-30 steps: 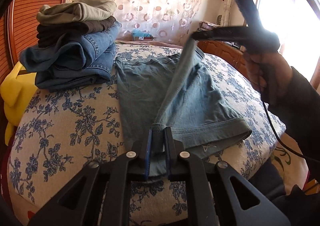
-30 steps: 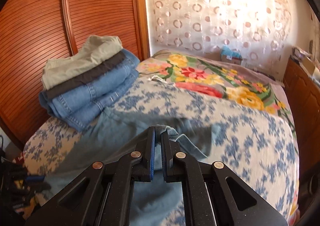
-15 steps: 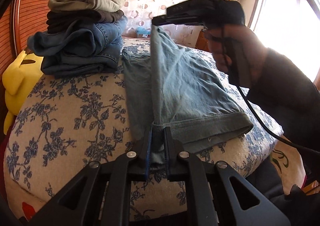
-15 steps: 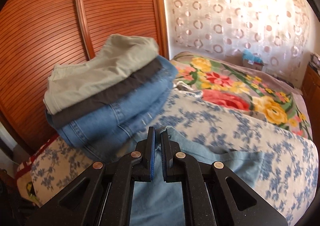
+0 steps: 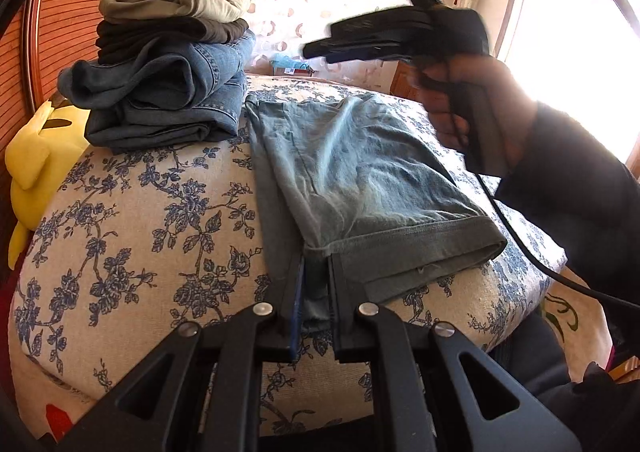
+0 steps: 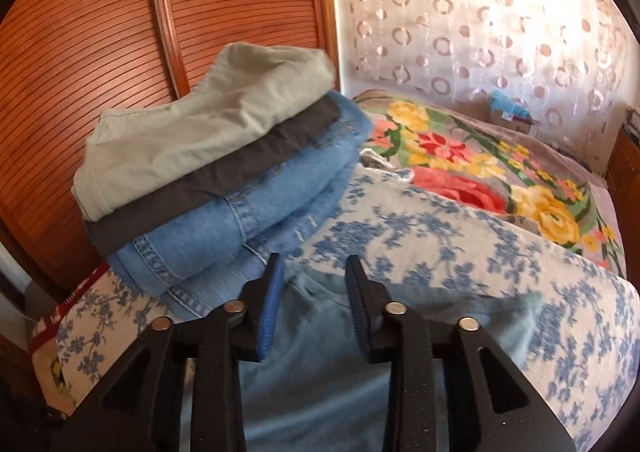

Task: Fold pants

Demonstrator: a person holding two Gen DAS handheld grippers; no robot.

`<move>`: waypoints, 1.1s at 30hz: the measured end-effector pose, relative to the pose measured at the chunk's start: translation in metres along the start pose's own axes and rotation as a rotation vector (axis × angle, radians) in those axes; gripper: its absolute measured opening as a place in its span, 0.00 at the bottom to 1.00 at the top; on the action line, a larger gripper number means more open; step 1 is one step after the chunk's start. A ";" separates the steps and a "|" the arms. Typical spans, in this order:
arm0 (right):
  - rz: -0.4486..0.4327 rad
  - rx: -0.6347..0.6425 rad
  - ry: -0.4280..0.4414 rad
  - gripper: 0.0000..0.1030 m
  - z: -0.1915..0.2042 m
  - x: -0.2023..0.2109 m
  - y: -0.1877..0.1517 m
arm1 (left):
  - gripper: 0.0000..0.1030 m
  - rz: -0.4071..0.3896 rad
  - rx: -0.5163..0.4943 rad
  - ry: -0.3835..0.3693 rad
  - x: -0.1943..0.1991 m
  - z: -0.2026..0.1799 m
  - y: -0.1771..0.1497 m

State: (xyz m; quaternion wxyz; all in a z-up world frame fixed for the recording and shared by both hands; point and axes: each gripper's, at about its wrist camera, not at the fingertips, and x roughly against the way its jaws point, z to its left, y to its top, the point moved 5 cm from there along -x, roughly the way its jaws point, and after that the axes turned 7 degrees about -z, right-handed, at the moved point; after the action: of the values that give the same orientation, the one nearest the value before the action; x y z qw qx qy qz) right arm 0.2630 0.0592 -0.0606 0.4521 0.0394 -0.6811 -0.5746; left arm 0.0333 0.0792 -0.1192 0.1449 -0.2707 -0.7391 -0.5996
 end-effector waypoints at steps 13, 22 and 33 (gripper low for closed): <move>0.027 -0.090 -0.132 0.34 -0.065 0.069 -0.072 | 0.25 0.023 -0.010 0.010 -0.006 0.003 0.001; 0.031 -0.084 -0.127 0.35 -0.048 0.108 -0.110 | 0.64 0.031 -0.005 0.044 -0.009 0.011 0.006; 0.023 -0.088 -0.115 0.39 -0.027 0.135 -0.142 | 0.66 0.014 -0.032 0.097 -0.014 0.013 0.019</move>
State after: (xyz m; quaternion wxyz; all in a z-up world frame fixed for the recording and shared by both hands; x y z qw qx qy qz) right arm 0.1353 -0.0863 -0.1014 0.4198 -0.0214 -0.6804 -0.6003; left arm 0.0569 0.0910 -0.1140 0.1802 -0.2488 -0.7197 -0.6226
